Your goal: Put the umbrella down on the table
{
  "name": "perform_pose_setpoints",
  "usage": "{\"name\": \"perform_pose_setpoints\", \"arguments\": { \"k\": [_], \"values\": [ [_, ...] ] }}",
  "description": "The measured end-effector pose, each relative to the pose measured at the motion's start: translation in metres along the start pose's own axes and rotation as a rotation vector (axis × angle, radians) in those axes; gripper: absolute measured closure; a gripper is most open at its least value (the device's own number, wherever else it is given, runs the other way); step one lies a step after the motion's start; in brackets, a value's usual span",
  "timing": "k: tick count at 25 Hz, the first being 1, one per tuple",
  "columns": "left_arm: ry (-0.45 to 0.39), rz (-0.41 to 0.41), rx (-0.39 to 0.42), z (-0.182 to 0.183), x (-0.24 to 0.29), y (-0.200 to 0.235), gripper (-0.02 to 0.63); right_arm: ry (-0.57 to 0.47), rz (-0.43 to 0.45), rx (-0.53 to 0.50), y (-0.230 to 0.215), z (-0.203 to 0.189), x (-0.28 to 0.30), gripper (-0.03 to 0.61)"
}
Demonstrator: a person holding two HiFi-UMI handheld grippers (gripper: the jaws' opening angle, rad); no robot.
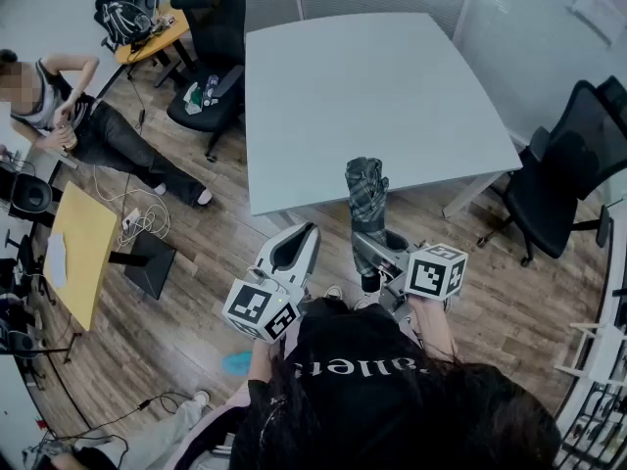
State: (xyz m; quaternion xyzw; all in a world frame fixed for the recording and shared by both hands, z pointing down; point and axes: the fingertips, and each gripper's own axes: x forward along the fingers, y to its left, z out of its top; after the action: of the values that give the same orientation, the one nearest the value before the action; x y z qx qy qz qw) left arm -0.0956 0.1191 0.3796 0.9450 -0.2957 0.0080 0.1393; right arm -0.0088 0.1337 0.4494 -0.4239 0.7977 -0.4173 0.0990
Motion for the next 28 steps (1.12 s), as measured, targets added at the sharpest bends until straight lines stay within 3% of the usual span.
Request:
{"name": "perform_pose_setpoints", "arguments": {
  "k": [22, 28],
  "values": [
    [0.026, -0.018, -0.013, -0.025, 0.014, -0.052, 0.572, 0.025, -0.032, -0.002, -0.017, -0.014, -0.053, 0.373],
    [0.034, 0.01, -0.014, -0.025, 0.023, -0.049, 0.572, 0.053, -0.031, -0.001, -0.029, -0.009, -0.051, 0.373]
  ]
}}
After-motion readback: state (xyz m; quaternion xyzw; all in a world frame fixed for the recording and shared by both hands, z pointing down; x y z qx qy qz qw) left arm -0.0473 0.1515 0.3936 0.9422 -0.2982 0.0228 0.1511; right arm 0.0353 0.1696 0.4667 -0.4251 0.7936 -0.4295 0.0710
